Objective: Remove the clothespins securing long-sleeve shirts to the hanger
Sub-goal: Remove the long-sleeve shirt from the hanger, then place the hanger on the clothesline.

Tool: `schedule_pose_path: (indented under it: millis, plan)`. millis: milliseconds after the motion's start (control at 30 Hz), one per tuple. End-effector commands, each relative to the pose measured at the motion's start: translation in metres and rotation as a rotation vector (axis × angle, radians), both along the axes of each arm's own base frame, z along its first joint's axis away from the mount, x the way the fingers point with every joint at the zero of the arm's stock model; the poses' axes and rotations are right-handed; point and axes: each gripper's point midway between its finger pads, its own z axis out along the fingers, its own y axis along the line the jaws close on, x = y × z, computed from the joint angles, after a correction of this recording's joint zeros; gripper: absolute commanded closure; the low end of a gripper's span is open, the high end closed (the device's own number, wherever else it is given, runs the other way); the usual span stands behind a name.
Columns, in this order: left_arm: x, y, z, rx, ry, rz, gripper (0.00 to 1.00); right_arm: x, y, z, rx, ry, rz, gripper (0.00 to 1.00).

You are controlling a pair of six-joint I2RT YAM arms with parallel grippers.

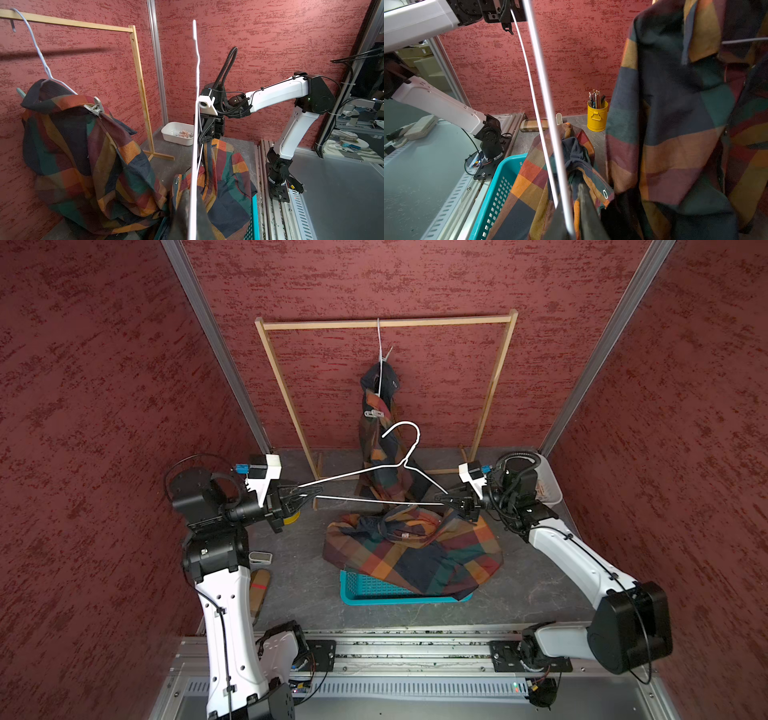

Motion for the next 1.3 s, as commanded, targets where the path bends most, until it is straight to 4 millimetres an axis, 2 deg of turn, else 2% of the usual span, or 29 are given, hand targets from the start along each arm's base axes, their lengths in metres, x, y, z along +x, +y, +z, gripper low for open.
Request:
schedule_pose_path:
  millis: [0,67,167,200,267,300,333,367,400,500,633,833,967,1033,1267]
  plan:
    - [-0.008,-0.001,0.003,0.007,-0.018,-0.051,1.0,-0.013,-0.002,0.021,0.019,-0.071,0.05,0.96]
    - [-0.006,0.0,0.005,0.008,-0.018,-0.04,1.0,-0.02,-0.003,0.023,0.022,-0.079,0.071,1.0]
    - [-0.005,0.002,0.008,0.008,-0.018,-0.033,1.0,-0.028,-0.004,0.027,0.023,-0.091,0.079,1.0]
    - [-0.005,0.002,0.009,0.009,-0.021,-0.031,0.95,-0.031,-0.004,0.029,0.025,-0.097,0.082,1.0]
    - [-0.003,0.003,0.009,0.01,-0.023,-0.018,0.6,-0.038,-0.005,0.033,0.03,-0.11,0.083,1.0]
    - [-0.003,0.003,0.011,0.012,-0.029,-0.012,0.52,-0.041,-0.006,0.036,0.033,-0.114,0.082,1.0]
    - [-0.002,0.004,0.011,0.014,-0.032,0.001,0.37,-0.043,-0.007,0.038,0.037,-0.116,0.076,1.0]
    - [-0.002,0.004,0.013,0.017,-0.04,0.016,0.09,-0.045,-0.008,0.04,0.039,-0.119,0.068,1.0]
    - [-0.002,0.005,0.014,0.02,-0.047,0.029,0.01,-0.045,-0.009,0.042,0.039,-0.117,0.058,1.0]
    - [-0.004,0.006,0.02,0.036,-0.087,0.068,0.0,-0.044,-0.011,0.044,0.036,-0.098,0.016,1.0]
    - [0.005,0.013,0.026,0.044,-0.125,0.17,0.01,-0.043,-0.017,0.049,0.043,-0.07,-0.084,1.0]
    - [0.031,0.036,0.04,-0.021,-0.182,0.411,0.01,-0.043,-0.042,0.085,0.124,-0.088,-0.352,1.0]
    - [0.039,0.047,0.047,-0.06,-0.189,0.504,0.01,-0.039,-0.065,0.105,0.182,-0.082,-0.53,1.0]
    - [0.042,0.052,0.049,-0.08,-0.193,0.544,0.01,-0.035,-0.077,0.11,0.196,-0.066,-0.621,1.0]
    - [0.055,0.075,0.05,-0.16,-0.153,0.693,0.01,-0.024,-0.104,0.107,0.171,0.059,-0.823,1.0]
